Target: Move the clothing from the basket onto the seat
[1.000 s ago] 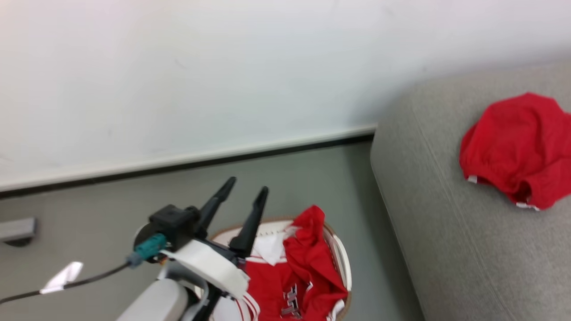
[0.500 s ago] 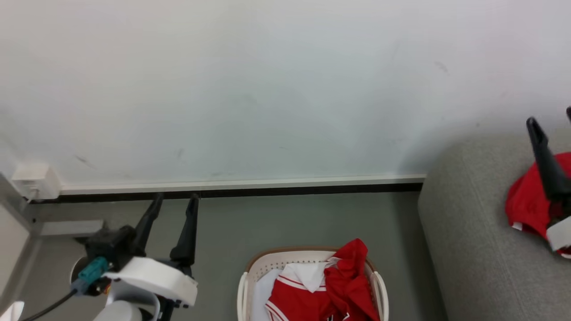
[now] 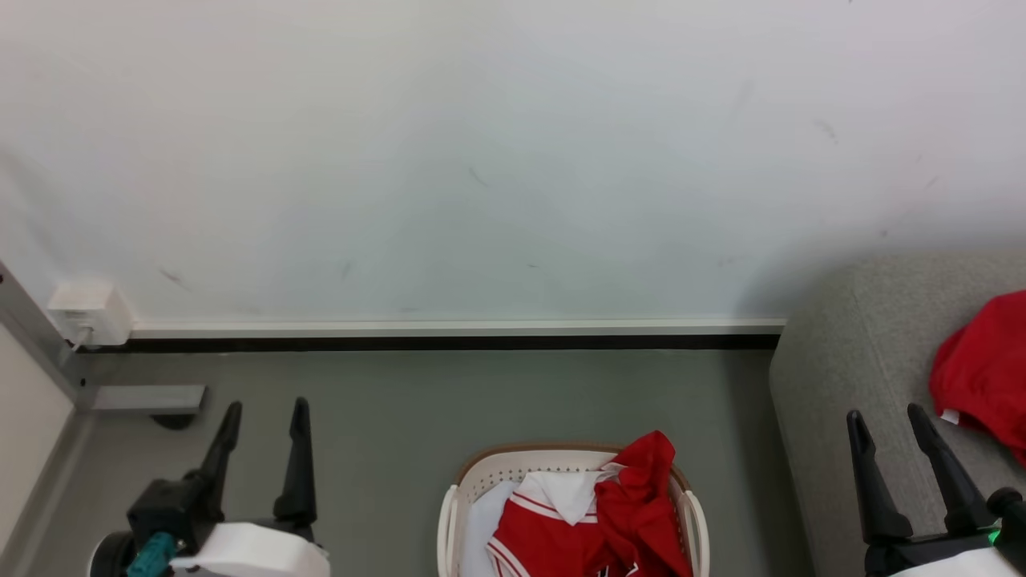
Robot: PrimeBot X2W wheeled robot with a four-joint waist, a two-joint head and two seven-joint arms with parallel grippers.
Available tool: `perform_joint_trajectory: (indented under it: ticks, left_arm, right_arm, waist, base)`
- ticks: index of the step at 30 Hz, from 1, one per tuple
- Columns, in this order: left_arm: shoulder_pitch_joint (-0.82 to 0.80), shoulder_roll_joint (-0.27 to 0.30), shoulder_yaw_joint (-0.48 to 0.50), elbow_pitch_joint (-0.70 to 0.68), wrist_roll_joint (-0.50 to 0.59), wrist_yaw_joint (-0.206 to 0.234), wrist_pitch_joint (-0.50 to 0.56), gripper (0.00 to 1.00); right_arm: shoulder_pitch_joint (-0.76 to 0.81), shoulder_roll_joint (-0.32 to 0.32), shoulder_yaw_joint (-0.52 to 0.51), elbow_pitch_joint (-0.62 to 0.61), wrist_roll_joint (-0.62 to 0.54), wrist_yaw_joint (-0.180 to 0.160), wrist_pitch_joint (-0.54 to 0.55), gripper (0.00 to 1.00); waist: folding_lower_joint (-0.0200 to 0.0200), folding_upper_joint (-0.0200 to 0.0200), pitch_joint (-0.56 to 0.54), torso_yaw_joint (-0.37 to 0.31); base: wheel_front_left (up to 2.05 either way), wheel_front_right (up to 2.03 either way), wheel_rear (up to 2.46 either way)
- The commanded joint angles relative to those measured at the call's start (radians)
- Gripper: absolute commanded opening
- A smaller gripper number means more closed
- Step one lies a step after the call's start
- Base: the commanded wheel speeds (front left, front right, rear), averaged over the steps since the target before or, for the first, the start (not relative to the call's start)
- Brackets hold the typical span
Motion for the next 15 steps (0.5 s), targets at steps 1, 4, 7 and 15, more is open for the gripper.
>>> perform_joint_trajectory:
  ticks: [1, 4, 7, 15]
  left_arm:
    - [0.026, -0.021, 0.02, -0.005, 0.037, -0.011, 0.0, 1.0]
    - [0.047, -0.054, 0.059, -0.008, 0.079, -0.031, 0.0, 1.0]
    - [0.062, -0.086, 0.092, 0.003, 0.1, -0.059, 0.0, 1.0]
    - [0.06, -0.141, 0.149, 0.023, 0.153, -0.12, 0.0, 1.0]
  right_arm:
    - [0.006, 0.009, 0.001, 0.03, -0.02, -0.002, -0.022, 1.0]
    - [-0.021, 0.025, 0.014, 0.073, -0.035, -0.002, -0.042, 1.0]
    - [-0.039, 0.032, 0.024, 0.102, -0.043, -0.002, -0.052, 1.0]
    - [-0.071, 0.033, 0.041, 0.133, -0.043, -0.002, -0.066, 1.0]
  waist:
    - [0.0001, 0.0, 0.008, -0.012]
    - [0.0001, 0.0, 0.015, -0.025]
    - [0.0001, 0.0, 0.017, -0.032]
    - [0.0001, 0.0, 0.016, -0.038]
  base:
    - [0.0, 0.0, 0.0]
    - [0.0, 0.0, 0.0]
    - [0.0, 0.0, 0.0]
    - [0.0, 0.0, 0.0]
